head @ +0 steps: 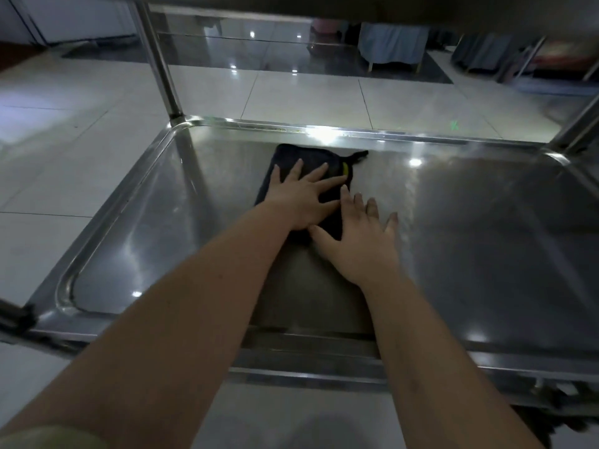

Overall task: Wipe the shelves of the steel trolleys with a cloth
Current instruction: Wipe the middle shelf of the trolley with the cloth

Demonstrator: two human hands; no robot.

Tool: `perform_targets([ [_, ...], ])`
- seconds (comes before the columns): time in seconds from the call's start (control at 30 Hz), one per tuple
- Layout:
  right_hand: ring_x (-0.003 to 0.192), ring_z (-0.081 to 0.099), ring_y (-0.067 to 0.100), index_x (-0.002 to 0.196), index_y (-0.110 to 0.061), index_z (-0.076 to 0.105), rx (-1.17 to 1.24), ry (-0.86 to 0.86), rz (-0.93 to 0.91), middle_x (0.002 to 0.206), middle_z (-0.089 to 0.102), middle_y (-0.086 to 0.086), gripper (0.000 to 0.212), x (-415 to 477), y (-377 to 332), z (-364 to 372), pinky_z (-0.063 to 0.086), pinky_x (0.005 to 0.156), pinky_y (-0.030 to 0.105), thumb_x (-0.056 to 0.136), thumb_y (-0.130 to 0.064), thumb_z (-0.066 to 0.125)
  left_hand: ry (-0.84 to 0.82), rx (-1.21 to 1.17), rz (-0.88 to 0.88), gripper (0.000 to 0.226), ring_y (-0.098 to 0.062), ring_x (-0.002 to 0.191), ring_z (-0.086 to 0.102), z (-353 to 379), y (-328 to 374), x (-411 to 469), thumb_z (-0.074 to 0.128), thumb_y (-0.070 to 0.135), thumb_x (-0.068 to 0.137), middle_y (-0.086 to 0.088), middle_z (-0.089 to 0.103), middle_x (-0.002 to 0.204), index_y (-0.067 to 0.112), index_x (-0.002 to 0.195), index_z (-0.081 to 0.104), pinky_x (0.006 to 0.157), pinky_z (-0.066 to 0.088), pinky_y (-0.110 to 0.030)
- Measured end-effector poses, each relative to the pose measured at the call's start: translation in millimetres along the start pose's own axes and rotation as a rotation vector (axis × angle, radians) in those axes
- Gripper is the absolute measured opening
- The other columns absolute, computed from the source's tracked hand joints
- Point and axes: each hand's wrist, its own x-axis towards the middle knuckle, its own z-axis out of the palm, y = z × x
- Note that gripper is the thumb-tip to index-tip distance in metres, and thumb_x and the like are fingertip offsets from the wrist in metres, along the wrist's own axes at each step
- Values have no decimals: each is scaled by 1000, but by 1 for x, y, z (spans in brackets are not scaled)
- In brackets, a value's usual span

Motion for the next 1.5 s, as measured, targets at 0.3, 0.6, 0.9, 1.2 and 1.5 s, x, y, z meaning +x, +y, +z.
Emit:
perform_targets([
  [0.3,150,-4,32,154,-37,6,-137,-74,-15,164,-1,9,94,0,-4,1,-6,115,63,75,-89,12,88,86,-438,59,-32,149,0,-13,-185,-78,15,74,88,14,4,163,61,145,6,114,-3,-63],
  [0.6,150,3,28,153,-32,19,13,-54,9,163,12,4,96,-1,-7,-6,-7,115,63,75,-86,11,108,55,-241,61,-32,149,-6,7,-74,-59,12,77,86,16,-1,162,61,144,4,110,-6,-67],
  [0.9,149,9,25,146,-37,36,100,-20,17,161,21,-1,74,-2,-3,-9,-4,116,59,86,-78,22,105,37,-80,68,-26,150,-2,11,-75,-105,10,82,77,19,2,161,65,142,4,114,-5,-60],
  [1.2,149,12,26,138,-36,47,140,-47,56,160,26,0,69,-4,-8,-13,-6,115,58,86,-78,30,70,-26,-545,64,-36,148,-10,6,-113,-156,16,75,87,12,-3,163,56,146,5,109,-10,-69],
  [1.5,117,57,15,127,-22,61,688,-9,43,125,63,5,37,-28,-12,-25,41,107,36,91,-26,66,-47,-109,183,57,-27,148,-10,22,44,-182,25,70,91,16,2,162,57,146,14,111,-16,-59],
])
